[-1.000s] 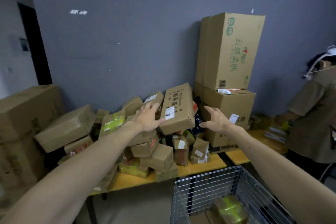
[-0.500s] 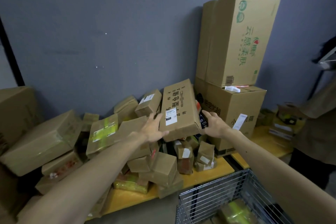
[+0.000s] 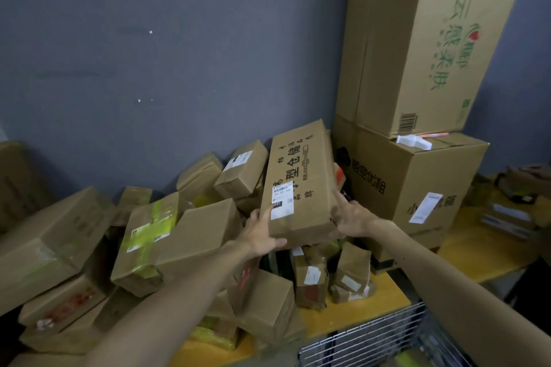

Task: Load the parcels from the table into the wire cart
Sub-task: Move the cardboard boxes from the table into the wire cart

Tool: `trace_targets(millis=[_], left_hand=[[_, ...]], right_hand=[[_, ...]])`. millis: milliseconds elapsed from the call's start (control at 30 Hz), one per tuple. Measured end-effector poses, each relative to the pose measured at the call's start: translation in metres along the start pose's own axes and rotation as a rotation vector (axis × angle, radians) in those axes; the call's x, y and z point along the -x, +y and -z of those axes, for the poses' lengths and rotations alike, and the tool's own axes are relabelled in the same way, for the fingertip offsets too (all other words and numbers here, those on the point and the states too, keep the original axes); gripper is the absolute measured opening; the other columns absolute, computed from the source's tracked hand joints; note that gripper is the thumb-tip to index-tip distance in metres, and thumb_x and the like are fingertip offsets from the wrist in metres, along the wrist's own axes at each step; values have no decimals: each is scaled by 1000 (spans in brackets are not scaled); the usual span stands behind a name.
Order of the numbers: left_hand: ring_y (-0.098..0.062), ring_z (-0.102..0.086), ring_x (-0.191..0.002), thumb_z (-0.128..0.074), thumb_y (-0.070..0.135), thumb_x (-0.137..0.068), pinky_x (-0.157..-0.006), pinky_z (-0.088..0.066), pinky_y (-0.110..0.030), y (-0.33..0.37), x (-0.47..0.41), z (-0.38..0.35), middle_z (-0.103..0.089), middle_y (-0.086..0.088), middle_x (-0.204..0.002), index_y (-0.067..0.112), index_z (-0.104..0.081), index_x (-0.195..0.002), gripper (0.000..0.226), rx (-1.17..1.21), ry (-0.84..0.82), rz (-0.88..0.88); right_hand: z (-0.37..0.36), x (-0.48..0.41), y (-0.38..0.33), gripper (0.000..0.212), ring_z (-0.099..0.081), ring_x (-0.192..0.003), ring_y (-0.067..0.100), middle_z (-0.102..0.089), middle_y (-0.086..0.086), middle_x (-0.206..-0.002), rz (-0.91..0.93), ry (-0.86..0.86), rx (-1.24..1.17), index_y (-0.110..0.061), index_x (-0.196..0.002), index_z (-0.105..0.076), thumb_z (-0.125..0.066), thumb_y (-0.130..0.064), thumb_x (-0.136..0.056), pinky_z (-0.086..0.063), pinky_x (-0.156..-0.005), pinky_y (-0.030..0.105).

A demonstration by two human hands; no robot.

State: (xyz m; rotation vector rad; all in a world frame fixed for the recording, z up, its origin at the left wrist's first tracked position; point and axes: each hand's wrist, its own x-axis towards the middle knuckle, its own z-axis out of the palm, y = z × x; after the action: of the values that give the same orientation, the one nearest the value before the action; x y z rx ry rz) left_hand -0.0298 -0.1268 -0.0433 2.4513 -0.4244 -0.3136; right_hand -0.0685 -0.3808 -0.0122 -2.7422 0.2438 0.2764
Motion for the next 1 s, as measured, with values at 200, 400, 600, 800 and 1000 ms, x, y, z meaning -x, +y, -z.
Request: trace_targets(millis=[200, 400, 600, 800, 1000], left_hand=[[-34, -29, -141, -81, 29, -78, -115, -31, -54, -24, -47, -10, -20, -11, -153, 49, -3, -151, 108, 67, -48, 113], [-37, -30, -140, -83, 18, -76, -113, -32, -49, -48, -87, -25, -22, -14, -152, 52, 2, -151, 118, 192, -114, 141], [-28, -38, -139, -89, 7, -65, -111, -38, -37, -55, -109, -45, -32, -7, -155, 36, -10, -155, 123, 352, -58, 131], [-25, -39, -138, -93, 17, -58, -113, -37, -39, -37, -115, -33, -35, -1, -151, 41, -17, -154, 124, 315, -42, 69], [-29, -34, -136, -94, 26, -59, -115, -29, -43, -9, -110, 10, -29, -5, -143, 43, -20, -152, 120, 289, 46, 47]], right_hand=[[-9, -39, 1, 122, -53, -122, 35, -21, 26, -155, -56, -29, 64, -36, -151, 23, -75, -39, -79, -47, -101, 43], [-23, -62, -3, 118, -56, -116, 34, -1, 24, -159, -36, 14, 127, -38, -146, 31, -68, -29, -84, -48, -101, 42], [-36, -73, -10, 113, -56, -112, 31, 8, 21, -159, -68, 2, 153, -37, -148, 28, -65, -18, -87, -47, -101, 40], [-25, -74, -1, 122, -47, -123, 31, -21, 18, -150, -30, 78, 12, -37, -151, 19, -78, -22, -80, -39, -110, 43], [-7, -69, 9, 129, -44, -126, 32, -37, 15, -141, -41, 148, -116, -40, -151, 15, -86, -32, -71, -40, -109, 47]])
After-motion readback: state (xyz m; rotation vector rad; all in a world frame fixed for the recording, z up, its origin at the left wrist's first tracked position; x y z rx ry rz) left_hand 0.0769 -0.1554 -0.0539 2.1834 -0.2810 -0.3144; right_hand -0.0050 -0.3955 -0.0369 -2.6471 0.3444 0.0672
